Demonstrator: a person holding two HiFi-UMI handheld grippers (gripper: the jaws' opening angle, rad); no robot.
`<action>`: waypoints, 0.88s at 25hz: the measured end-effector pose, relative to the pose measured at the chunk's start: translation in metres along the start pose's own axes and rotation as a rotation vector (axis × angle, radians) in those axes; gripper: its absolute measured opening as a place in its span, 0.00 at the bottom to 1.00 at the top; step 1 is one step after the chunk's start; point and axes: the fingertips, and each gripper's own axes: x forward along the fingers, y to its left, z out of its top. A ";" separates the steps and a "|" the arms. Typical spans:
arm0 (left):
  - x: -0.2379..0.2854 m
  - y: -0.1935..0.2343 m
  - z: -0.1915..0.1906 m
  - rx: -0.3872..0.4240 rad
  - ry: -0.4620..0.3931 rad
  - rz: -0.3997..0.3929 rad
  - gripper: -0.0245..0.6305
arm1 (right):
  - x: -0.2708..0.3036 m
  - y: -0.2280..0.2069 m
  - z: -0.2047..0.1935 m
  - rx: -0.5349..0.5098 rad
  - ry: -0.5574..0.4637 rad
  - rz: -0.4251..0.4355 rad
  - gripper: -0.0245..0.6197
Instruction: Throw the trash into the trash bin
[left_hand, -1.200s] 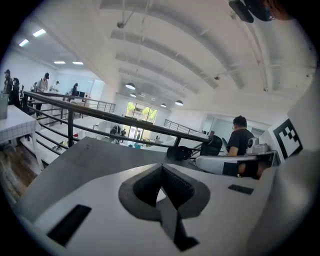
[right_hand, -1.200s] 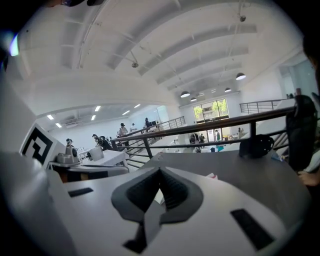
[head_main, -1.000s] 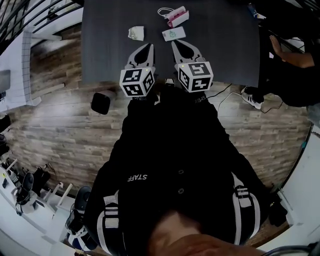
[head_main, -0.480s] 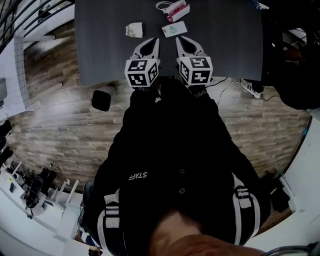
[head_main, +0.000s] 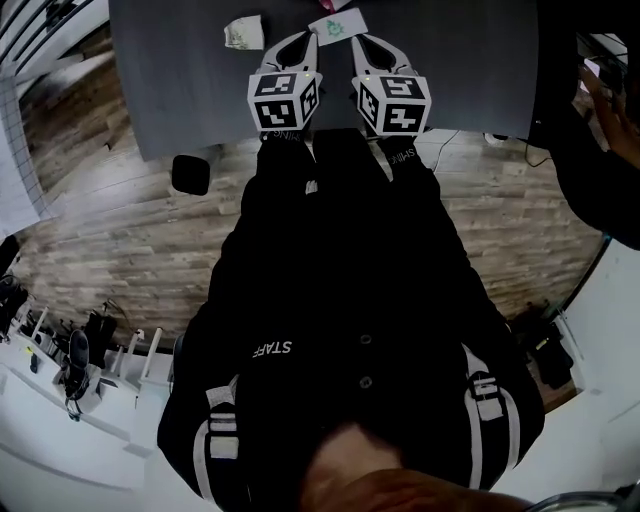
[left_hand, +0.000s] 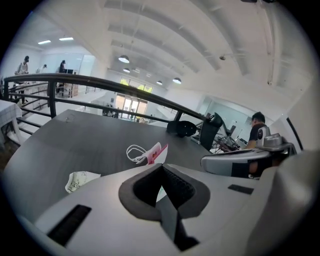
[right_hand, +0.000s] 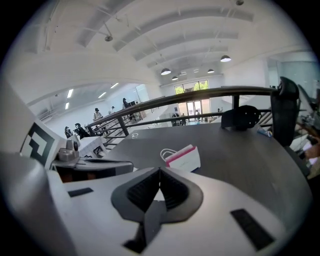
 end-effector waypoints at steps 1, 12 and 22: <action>0.007 0.002 -0.001 0.004 0.006 0.003 0.04 | 0.004 -0.003 -0.002 0.004 0.004 0.001 0.06; 0.068 0.012 -0.012 0.053 0.049 0.008 0.04 | 0.035 -0.026 -0.023 0.034 0.036 0.012 0.06; 0.109 0.018 -0.007 0.078 0.077 -0.034 0.13 | 0.052 -0.036 -0.022 0.046 0.044 0.015 0.06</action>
